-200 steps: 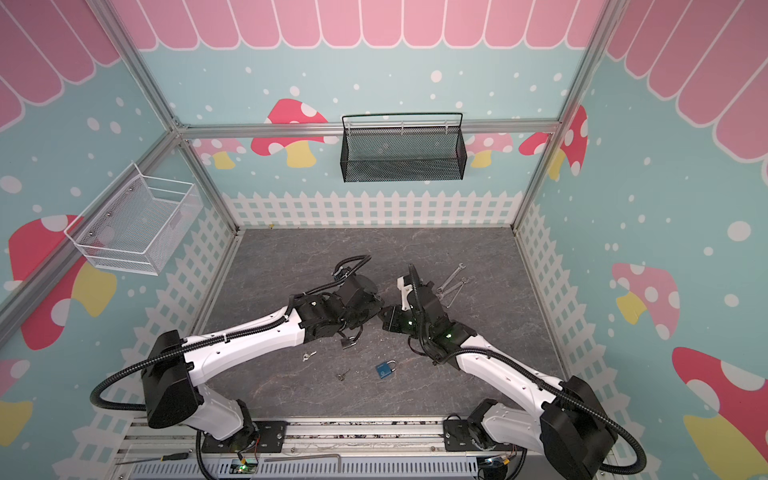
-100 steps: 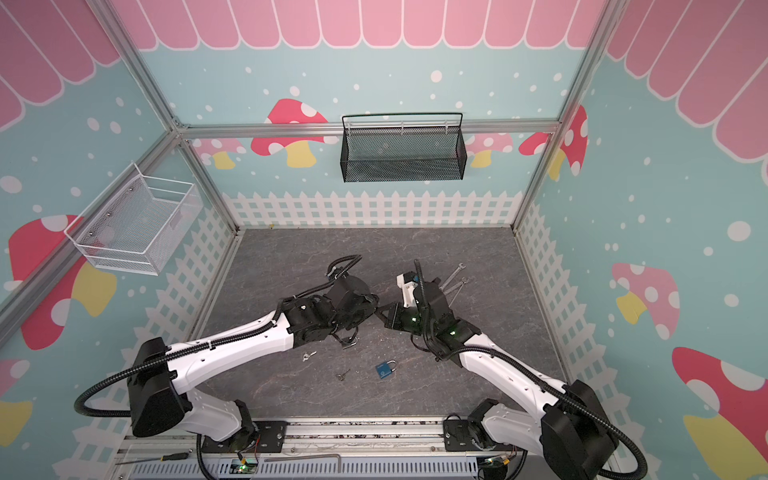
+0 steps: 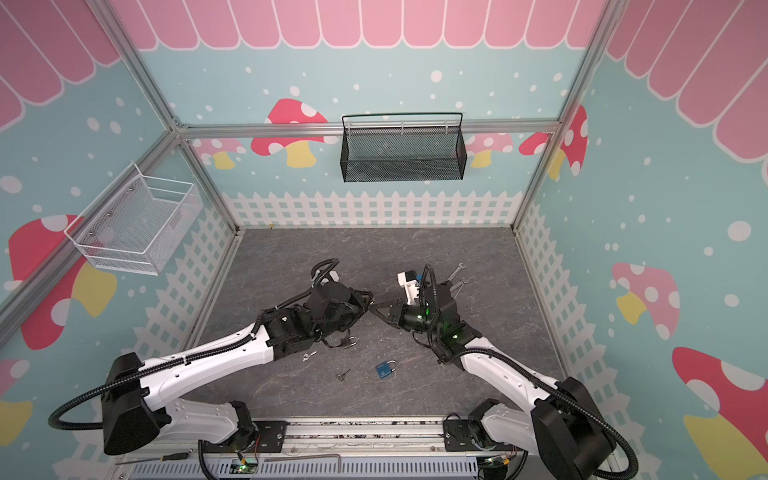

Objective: Unlock with the key

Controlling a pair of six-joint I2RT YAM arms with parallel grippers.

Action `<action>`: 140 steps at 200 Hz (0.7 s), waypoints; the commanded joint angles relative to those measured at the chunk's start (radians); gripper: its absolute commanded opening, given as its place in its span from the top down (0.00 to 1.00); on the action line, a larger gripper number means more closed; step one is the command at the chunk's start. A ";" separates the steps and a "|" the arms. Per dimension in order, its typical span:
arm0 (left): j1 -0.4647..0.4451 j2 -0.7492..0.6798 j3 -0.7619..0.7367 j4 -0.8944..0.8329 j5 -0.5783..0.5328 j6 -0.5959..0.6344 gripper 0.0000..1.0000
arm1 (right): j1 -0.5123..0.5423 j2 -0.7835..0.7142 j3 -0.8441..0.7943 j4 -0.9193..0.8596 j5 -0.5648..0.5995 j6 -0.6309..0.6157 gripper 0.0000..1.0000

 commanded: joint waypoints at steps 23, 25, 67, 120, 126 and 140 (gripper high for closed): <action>-0.002 -0.015 -0.019 0.029 0.082 -0.013 1.00 | 0.005 -0.006 0.033 0.173 -0.070 -0.011 1.00; -0.001 -0.015 -0.018 0.027 0.083 -0.011 1.00 | 0.004 -0.008 0.033 0.168 -0.068 -0.015 1.00; 0.018 -0.016 0.027 -0.039 0.076 0.067 1.00 | 0.005 -0.026 0.058 0.003 -0.022 -0.156 0.93; 0.054 -0.051 0.096 -0.109 0.057 0.307 1.00 | -0.007 -0.097 0.118 -0.261 0.053 -0.369 0.59; 0.058 -0.055 0.098 -0.109 0.061 0.346 1.00 | -0.008 -0.104 0.136 -0.309 0.069 -0.397 0.58; 0.064 -0.069 0.094 -0.109 0.067 0.440 1.00 | -0.010 -0.116 0.187 -0.424 0.122 -0.471 0.56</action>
